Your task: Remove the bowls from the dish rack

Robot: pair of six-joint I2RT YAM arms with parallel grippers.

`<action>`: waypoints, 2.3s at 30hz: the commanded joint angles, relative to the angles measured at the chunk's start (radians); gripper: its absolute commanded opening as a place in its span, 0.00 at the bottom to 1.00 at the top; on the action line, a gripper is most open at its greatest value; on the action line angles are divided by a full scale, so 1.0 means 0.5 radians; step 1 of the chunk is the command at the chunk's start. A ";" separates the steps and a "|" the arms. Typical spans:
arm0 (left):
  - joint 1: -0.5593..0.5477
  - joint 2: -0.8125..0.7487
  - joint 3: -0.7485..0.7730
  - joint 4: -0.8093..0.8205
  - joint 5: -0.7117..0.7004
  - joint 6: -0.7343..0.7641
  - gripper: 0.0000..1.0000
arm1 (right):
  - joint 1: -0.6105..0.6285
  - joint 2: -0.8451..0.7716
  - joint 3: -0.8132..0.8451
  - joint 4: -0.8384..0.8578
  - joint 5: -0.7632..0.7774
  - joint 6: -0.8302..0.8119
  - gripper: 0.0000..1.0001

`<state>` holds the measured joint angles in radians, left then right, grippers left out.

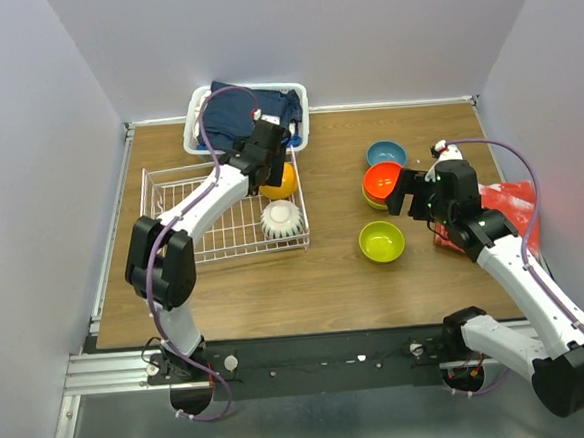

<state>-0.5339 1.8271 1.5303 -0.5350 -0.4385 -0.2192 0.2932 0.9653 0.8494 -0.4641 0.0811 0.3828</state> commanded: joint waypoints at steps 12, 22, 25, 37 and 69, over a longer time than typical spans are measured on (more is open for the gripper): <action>0.227 -0.592 -0.692 0.088 1.103 -0.647 0.99 | -0.006 0.039 0.059 -0.044 -0.027 -0.042 0.98; 0.414 -0.598 -1.072 0.496 1.604 -1.009 0.99 | -0.010 0.030 0.041 -0.044 -0.043 -0.026 0.98; 0.460 -0.586 -1.174 0.670 1.687 -1.153 0.99 | -0.010 0.021 0.026 -0.044 -0.049 -0.014 0.98; 0.473 -0.586 -1.382 0.873 1.739 -1.418 0.99 | -0.010 0.017 0.013 -0.035 -0.042 -0.014 0.98; 0.473 -0.844 -1.156 0.463 1.555 -1.221 0.51 | -0.006 -0.004 -0.021 0.008 -0.122 0.004 0.98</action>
<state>-0.2962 1.4616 0.9073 -0.2436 0.3763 -0.8680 0.2932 0.9806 0.8494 -0.4648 0.0498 0.3752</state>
